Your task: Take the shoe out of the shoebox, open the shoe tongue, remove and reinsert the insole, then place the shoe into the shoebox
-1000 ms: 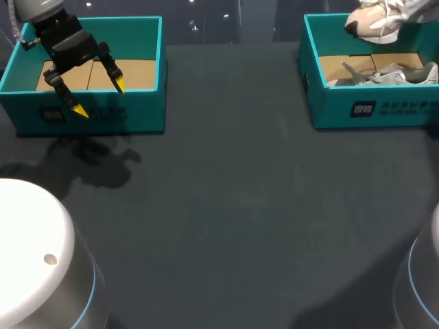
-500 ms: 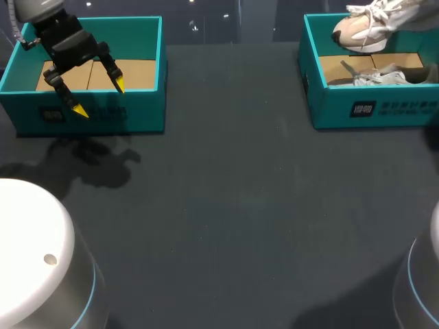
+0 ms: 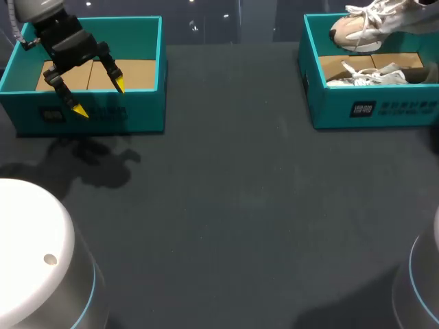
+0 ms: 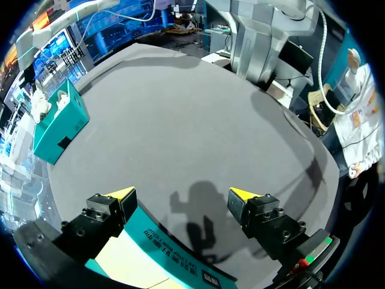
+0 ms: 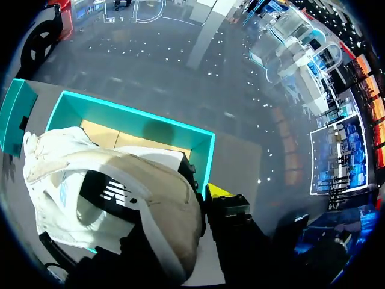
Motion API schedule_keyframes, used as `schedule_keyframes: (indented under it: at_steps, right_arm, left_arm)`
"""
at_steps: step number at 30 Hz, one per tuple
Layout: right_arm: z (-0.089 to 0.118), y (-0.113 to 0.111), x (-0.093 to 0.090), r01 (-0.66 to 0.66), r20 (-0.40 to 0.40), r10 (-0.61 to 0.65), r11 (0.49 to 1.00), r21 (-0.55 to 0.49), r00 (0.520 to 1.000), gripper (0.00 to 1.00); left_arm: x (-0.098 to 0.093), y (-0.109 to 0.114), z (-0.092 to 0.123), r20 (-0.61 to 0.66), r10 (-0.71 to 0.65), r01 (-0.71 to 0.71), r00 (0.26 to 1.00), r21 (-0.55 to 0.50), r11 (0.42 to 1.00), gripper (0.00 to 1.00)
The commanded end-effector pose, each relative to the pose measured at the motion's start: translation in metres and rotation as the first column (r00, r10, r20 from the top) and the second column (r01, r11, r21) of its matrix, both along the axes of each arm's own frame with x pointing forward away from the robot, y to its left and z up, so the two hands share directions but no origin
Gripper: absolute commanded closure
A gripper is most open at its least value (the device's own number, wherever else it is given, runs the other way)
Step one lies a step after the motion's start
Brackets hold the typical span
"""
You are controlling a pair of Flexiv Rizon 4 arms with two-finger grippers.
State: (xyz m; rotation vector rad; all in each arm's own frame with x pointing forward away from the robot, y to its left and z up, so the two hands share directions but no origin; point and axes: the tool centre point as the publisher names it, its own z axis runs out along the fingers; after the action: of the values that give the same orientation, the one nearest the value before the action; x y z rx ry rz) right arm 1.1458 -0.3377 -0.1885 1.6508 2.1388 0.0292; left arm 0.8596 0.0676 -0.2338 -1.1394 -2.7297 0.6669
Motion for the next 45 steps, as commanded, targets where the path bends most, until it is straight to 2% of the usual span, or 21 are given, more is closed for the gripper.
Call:
schedule_keyframes:
  at_steps: [1, 8, 12, 17, 23, 30, 45]
  right_arm:
    - [-0.001, 0.005, -0.013, 0.001, 0.026, 0.000, 1.000, -0.015, 1.000, 1.00]
    - [-0.001, 0.005, -0.013, 0.001, 0.026, 0.000, 1.000, -0.015, 1.000, 1.00]
    - [-0.014, -0.003, -0.012, 0.072, 0.014, -0.073, 0.997, 0.013, 0.997, 1.00]
    - [-0.025, -0.009, -0.010, 0.127, -0.004, -0.127, 0.992, -0.011, 0.992, 1.00]
    - [-0.033, -0.009, -0.004, 0.144, -0.012, -0.144, 0.989, -0.014, 0.989, 1.00]
    - [-0.050, -0.010, 0.006, 0.144, -0.036, -0.145, 0.989, -0.039, 0.989, 1.00]
    - [-0.087, -0.009, 0.022, 0.113, -0.060, -0.114, 0.993, -0.018, 0.992, 1.00]
  left_arm:
    - [-0.001, 0.001, 0.000, 0.002, 0.000, 0.000, 1.000, 0.002, 1.000, 0.00]
    - [-0.001, 0.001, 0.000, 0.002, 0.000, 0.000, 1.000, 0.002, 1.000, 0.00]
    - [-0.001, 0.001, 0.000, 0.002, 0.000, 0.000, 1.000, 0.002, 1.000, 0.00]
    - [-0.001, 0.001, 0.000, 0.002, 0.000, 0.000, 1.000, 0.002, 1.000, 0.00]
    - [-0.001, 0.001, 0.000, 0.002, 0.000, 0.000, 1.000, 0.002, 1.000, 0.00]
    - [-0.001, 0.001, 0.000, 0.002, 0.000, 0.000, 1.000, 0.002, 1.000, 0.00]
    - [-0.001, 0.001, 0.000, 0.002, 0.000, 0.000, 1.000, 0.002, 1.000, 0.00]
